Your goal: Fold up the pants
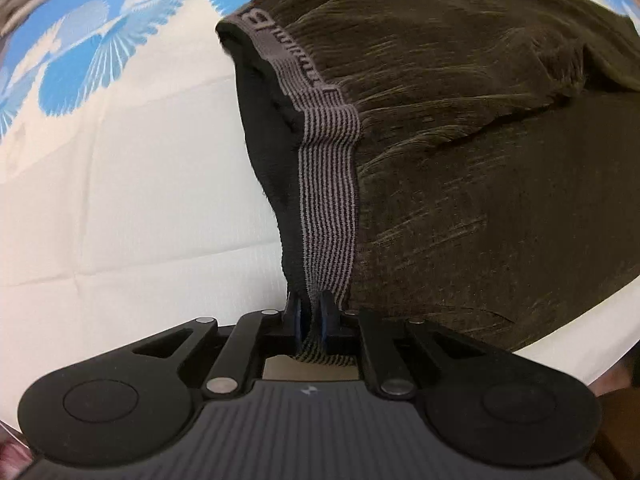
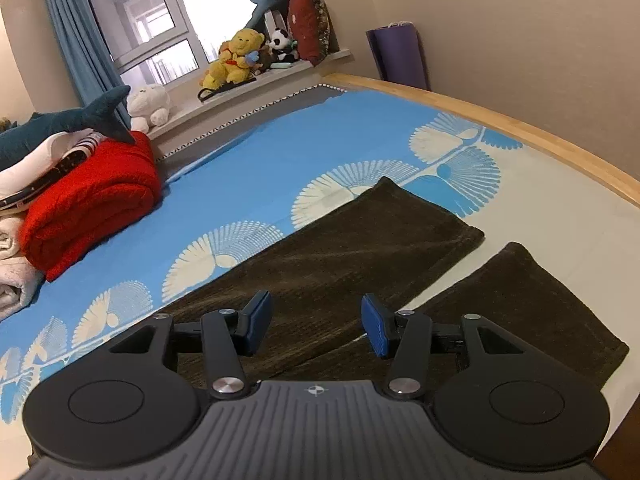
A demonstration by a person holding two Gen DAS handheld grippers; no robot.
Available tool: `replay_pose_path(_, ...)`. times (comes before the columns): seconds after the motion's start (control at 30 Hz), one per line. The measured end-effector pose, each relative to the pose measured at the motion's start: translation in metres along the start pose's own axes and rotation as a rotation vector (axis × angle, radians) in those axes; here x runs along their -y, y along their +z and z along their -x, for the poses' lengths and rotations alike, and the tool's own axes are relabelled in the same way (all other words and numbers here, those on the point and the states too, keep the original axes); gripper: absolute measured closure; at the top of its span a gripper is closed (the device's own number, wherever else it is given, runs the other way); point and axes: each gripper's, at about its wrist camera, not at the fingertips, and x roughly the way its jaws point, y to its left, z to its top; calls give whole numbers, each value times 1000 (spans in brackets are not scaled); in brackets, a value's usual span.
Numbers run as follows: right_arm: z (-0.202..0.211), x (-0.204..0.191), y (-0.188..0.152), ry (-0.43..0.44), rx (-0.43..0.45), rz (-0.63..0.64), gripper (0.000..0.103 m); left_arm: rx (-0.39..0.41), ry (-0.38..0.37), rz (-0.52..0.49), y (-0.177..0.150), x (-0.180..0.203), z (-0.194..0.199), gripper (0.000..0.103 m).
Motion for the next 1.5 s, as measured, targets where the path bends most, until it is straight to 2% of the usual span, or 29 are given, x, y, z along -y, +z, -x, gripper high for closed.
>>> replay_pose_path(0.03,-1,1,0,-3,-6,-6,51,16,30,15,2,-1,4,87)
replay_pose_path(0.1,-2,3,0,-3,-12,-17,51,120,64,33,3,-3,21,87)
replay_pose_path(0.13,-2,3,-1,-1,-14,-16,51,159,34,43,2,-3,27,87)
replay_pose_path(0.2,-1,1,-1,3,-16,-2,51,182,-50,38,2,4,31,87)
replay_pose_path(0.23,-1,-1,-2,7,-16,9,51,175,-74,8,2,11,29,87)
replay_pose_path(0.3,-1,-4,-2,11,-14,28,51,132,-74,-91,-3,29,18,84)
replay_pose_path(0.37,-1,-7,-2,13,-15,35,51,19,-6,-196,-9,46,-6,82)
replay_pose_path(0.43,-1,-7,-2,16,-18,29,51,13,19,-251,-10,54,-8,82)
replay_pose_path(0.5,0,-8,-2,17,-15,26,51,35,-15,-154,-4,45,1,81)
replay_pose_path(0.63,-2,-12,-1,25,-15,41,51,159,-82,-21,5,31,28,73)
replay_pose_path(0.8,-6,-21,-1,26,-9,85,51,240,-68,42,25,24,36,73)
replay_pose_path(0.87,-7,-24,0,34,-3,96,51,279,-83,84,32,21,43,73)
replay_pose_path(0.9,-8,-25,1,41,-1,100,51,297,-95,108,38,18,44,74)
replay_pose_path(0.93,-9,-28,1,50,4,106,52,315,-110,130,45,17,46,84)
replay_pose_path(0.97,-9,-30,2,59,12,114,58,332,-127,147,50,17,49,100)
replay_pose_path(1.0,-8,-33,3,68,22,121,64,348,-140,160,54,17,53,103)
replay_pose_path(1.03,-8,-36,5,79,31,132,82,364,-142,170,57,17,57,103)
replay_pose_path(1.07,-8,-40,6,84,48,147,95,382,-136,179,61,19,59,103)
replay_pose_path(1.1,-6,-43,7,80,72,163,96,396,-130,195,65,20,62,103)
replay_pose_path(1.2,-5,-53,9,82,118,215,96,422,-115,200,83,26,69,103)
replay_pose_path(1.37,-15,-63,12,133,97,267,96,496,-104,236,144,20,77,102)
replay_pose_path(1.43,-20,-68,13,129,92,292,95,565,-43,205,163,22,70,102)
replay_pose_path(1.5,-21,-71,12,126,102,327,92,591,-4,190,174,21,49,100)
